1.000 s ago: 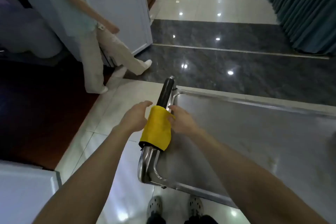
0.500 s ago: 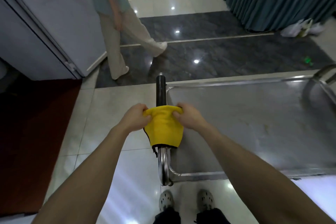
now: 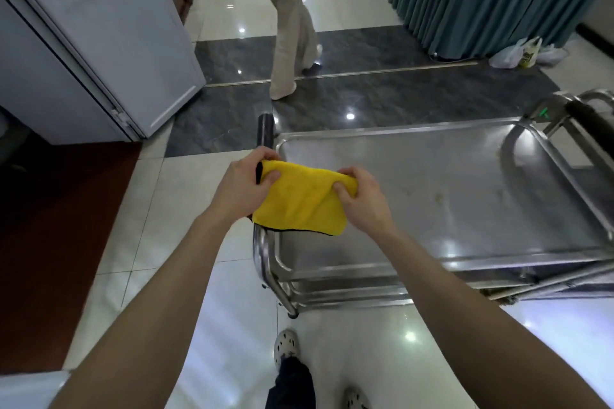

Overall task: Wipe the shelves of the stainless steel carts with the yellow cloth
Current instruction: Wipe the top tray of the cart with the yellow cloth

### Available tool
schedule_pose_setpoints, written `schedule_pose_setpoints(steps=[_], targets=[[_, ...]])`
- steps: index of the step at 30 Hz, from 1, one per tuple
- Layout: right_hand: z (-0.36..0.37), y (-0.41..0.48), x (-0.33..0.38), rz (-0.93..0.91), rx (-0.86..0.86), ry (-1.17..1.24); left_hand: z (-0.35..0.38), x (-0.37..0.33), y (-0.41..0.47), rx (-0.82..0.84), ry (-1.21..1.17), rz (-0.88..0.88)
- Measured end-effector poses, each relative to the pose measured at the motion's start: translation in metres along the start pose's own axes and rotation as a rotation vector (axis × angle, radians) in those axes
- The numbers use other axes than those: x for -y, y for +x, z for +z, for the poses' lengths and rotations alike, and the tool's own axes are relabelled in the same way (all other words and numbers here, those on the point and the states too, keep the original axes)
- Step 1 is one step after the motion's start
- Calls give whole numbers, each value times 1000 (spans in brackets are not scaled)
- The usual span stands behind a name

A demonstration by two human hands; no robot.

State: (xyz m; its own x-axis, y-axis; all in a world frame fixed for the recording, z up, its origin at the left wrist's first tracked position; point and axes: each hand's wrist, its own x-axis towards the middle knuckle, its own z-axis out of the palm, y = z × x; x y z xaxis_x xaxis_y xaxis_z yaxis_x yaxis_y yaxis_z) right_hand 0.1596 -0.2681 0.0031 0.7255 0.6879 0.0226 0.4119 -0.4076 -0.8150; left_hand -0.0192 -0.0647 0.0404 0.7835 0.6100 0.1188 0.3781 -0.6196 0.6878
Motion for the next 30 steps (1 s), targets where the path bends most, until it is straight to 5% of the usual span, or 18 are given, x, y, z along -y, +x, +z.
schedule_pose_setpoints(steps=[8,12,15,22,30], targets=[[-28,-59,-71,115,6,-40,82,-23,-56,124,-12,-49],[-9,-50,-88,139,0,-116,104,-14,-54,194,135,-62],[17,-51,-102,205,146,-303,107,-5,-48,259,352,22],[88,-81,-119,142,267,-652,98,32,-16,47,518,146],[135,-76,-130,72,136,-770,90,66,57,30,488,-97]])
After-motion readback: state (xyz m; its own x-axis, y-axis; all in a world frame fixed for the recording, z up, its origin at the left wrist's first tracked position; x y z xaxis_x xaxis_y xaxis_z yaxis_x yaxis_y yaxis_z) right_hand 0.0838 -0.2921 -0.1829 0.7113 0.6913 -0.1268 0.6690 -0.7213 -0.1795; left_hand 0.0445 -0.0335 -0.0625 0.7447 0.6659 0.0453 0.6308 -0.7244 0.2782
